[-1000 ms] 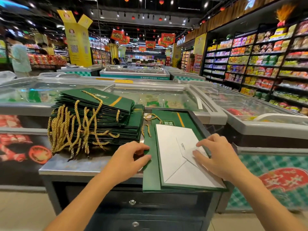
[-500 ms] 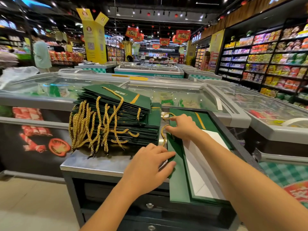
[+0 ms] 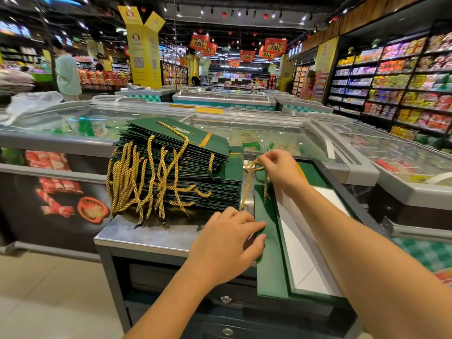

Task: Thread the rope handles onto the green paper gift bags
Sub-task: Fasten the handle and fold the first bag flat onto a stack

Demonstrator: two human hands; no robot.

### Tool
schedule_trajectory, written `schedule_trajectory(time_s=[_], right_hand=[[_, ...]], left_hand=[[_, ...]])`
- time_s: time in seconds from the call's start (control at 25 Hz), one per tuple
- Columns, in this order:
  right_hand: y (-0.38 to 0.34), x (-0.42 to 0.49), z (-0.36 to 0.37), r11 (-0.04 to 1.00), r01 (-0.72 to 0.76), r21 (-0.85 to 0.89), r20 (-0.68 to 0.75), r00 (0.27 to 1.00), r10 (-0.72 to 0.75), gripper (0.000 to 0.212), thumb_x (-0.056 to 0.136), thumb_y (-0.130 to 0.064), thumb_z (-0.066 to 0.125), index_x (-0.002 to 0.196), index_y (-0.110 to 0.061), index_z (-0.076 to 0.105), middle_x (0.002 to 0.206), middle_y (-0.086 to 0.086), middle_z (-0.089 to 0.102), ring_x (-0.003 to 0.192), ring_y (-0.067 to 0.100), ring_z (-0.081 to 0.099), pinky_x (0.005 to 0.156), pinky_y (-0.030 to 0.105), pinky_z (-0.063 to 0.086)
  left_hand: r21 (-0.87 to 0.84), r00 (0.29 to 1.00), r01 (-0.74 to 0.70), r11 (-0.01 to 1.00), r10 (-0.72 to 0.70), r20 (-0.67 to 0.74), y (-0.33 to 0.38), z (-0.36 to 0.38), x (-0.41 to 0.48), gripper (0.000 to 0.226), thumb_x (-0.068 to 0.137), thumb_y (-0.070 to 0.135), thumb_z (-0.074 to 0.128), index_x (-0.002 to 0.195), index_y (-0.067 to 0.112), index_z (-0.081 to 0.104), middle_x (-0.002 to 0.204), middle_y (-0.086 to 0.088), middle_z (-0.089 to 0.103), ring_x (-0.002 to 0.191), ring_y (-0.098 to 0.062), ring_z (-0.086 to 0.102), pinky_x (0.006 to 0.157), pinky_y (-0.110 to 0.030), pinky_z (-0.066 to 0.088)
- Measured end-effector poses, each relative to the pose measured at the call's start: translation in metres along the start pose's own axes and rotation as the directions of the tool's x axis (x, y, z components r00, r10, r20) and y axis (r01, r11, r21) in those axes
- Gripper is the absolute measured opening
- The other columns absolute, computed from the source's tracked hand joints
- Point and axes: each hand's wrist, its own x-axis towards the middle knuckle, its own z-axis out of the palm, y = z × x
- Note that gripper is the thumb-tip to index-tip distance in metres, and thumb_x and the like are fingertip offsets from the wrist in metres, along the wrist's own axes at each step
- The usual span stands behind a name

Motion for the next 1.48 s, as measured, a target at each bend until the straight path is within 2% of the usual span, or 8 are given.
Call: schedule_trajectory(time_s=[0.12,0.24,0.4,0.56,0.8,1.04,1.28,1.48], right_hand=[[-0.015,-0.011,-0.028,0.885,-0.077,0.459,0.024,0.997,0.075,0.016,0.102,-0.01,0.055,0.116,-0.006,0.06,0.084,0.002,0.07,0.082,0.017,0.068,0.072,0.026,0.048],[-0.02,-0.028,-0.067,0.731,-0.138,0.668,0.161,0.986,0.04,0.022,0.097,-0.003,0.059,0.119,-0.004,0.06,0.081,0.005,0.066,0.056,0.01,0.058,0.059,0.023,0.05],[-0.014,-0.063,-0.108,0.899,-0.095,0.428,0.205,0.979,0.006,0.03,0.096,-0.011,0.066,0.126,-0.013,0.062,0.099,0.006,0.077,0.049,0.01,0.037,0.061,0.025,0.053],[0.001,-0.103,-0.124,0.986,0.032,0.166,0.23,0.971,-0.07,0.021,0.101,-0.014,0.057,0.118,-0.013,0.07,0.101,0.004,0.078,0.048,0.007,0.046,0.066,0.034,0.058],[0.017,-0.127,-0.121,0.969,0.148,0.199,0.277,0.94,-0.2,0.032,0.103,-0.011,0.052,0.132,-0.02,0.062,0.102,0.004,0.077,0.051,0.02,0.048,0.061,0.033,0.057],[0.031,-0.131,-0.093,0.965,0.26,-0.029,0.323,0.916,-0.237,0.025,0.098,-0.004,0.06,0.109,-0.021,0.076,0.092,-0.004,0.076,0.066,0.005,0.064,0.062,0.02,0.05],[0.03,-0.134,-0.078,0.932,0.338,-0.134,0.355,0.894,-0.273,0.026,0.091,-0.024,0.073,0.115,-0.032,0.073,0.088,-0.009,0.071,0.051,0.002,0.051,0.055,0.014,0.038],[0.025,-0.13,-0.056,0.893,0.409,-0.189,0.355,0.876,-0.327,0.019,0.087,-0.034,0.078,0.106,-0.029,0.079,0.078,-0.007,0.065,0.063,-0.004,0.053,0.056,0.016,0.032]], left_hand=[[-0.002,1.0,0.014,1.0,-0.014,0.017,0.001,0.0,0.0,0.061,0.096,0.057,0.021,0.135,0.034,0.062,0.12,0.019,0.061,0.109,-0.008,0.046,0.094,-0.031,0.04],[-0.007,0.999,0.028,1.0,-0.028,0.041,0.002,-0.001,0.001,0.064,0.095,0.058,0.018,0.138,0.035,0.059,0.123,0.021,0.059,0.112,-0.006,0.043,0.097,-0.029,0.037],[-0.034,0.997,0.044,0.998,-0.041,0.069,0.001,-0.002,0.002,0.054,0.099,0.056,0.03,0.139,0.035,0.058,0.126,0.019,0.057,0.115,-0.007,0.042,0.099,-0.033,0.037],[-0.131,0.994,0.077,0.988,-0.066,0.091,-0.002,-0.003,0.004,0.053,0.097,0.057,0.035,0.139,0.034,0.058,0.126,0.018,0.057,0.115,-0.009,0.043,0.102,-0.038,0.039],[-0.212,0.986,0.116,0.97,-0.086,0.145,-0.003,-0.008,0.005,0.056,0.092,0.052,0.036,0.141,0.034,0.056,0.127,0.016,0.056,0.115,-0.008,0.042,0.106,-0.042,0.038],[-0.275,0.98,0.143,0.951,-0.098,0.172,-0.001,-0.013,0.005,0.06,0.088,0.054,0.042,0.142,0.033,0.054,0.129,0.017,0.057,0.119,-0.007,0.042,0.107,-0.04,0.039],[-0.344,0.981,0.153,0.926,-0.101,0.164,-0.004,-0.017,0.004,0.048,0.096,0.022,0.057,0.143,0.028,0.054,0.109,0.028,0.053,0.112,-0.008,0.045,0.099,-0.031,0.042],[-0.376,0.982,0.145,0.915,-0.087,0.165,-0.003,-0.02,0.003,0.046,0.096,0.024,0.059,0.141,0.031,0.055,0.115,0.02,0.058,0.113,-0.008,0.046,0.095,-0.028,0.042]])
